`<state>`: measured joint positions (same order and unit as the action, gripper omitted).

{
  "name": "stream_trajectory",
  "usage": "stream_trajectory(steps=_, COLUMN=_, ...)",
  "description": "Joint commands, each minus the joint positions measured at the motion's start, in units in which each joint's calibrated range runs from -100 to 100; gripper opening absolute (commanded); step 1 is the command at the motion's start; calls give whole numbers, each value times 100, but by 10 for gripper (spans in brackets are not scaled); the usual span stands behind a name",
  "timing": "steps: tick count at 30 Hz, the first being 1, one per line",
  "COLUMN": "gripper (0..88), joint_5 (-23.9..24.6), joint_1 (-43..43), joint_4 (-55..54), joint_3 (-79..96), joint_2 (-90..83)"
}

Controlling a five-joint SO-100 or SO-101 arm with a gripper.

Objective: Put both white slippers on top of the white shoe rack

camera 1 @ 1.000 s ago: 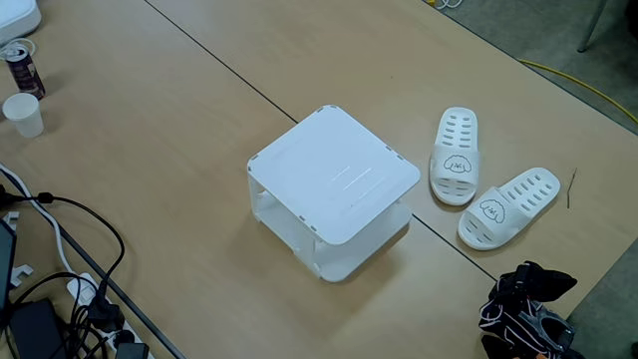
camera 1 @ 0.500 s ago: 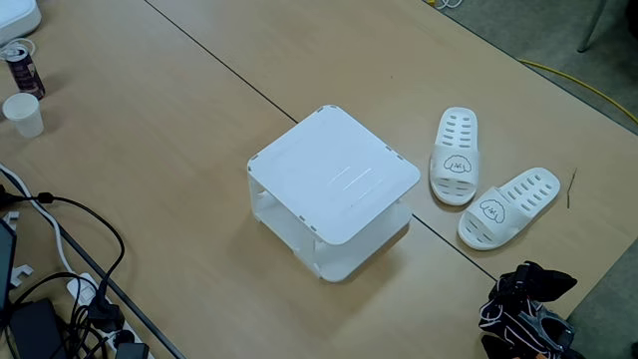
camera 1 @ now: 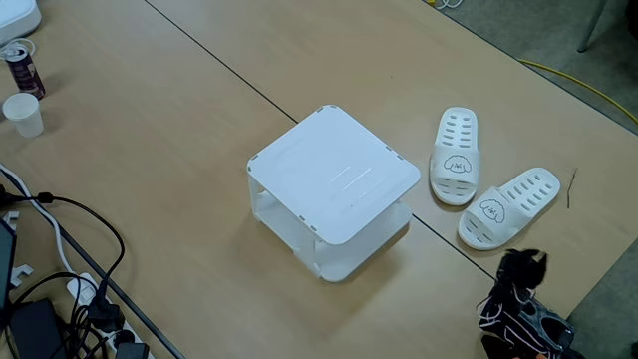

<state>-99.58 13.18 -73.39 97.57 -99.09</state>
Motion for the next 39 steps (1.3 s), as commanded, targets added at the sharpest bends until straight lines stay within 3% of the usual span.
stream_trajectory(steps=1, gripper=8, joint_5=-42, joint_1=-27, joint_4=2292, joint_3=-1011, joint_2=69)
stream_trajectory(steps=5, gripper=8, joint_5=-42, joint_1=-19, joint_4=4940, joint_3=-2500, joint_2=128)
stream_trajectory(steps=8, gripper=8, joint_5=-42, joint_1=-11, joint_4=5915, joint_3=-3537, joint_2=582)
stream_trajectory(steps=17, gripper=8, joint_5=-42, joint_1=-257, joint_4=5907, joint_3=-6442, joint_2=3813)
stream_trajectory(steps=26, gripper=8, joint_5=-42, joint_1=-3054, joint_4=5967, joint_3=-8418, joint_2=6809)
stream_trajectory(steps=34, gripper=11, joint_5=-42, joint_1=-4731, joint_4=5976, joint_3=-8291, joint_2=8231)
stream_trajectory(steps=39, gripper=13, joint_5=-42, joint_1=-5118, joint_4=5984, joint_3=-6983, joint_2=8483)
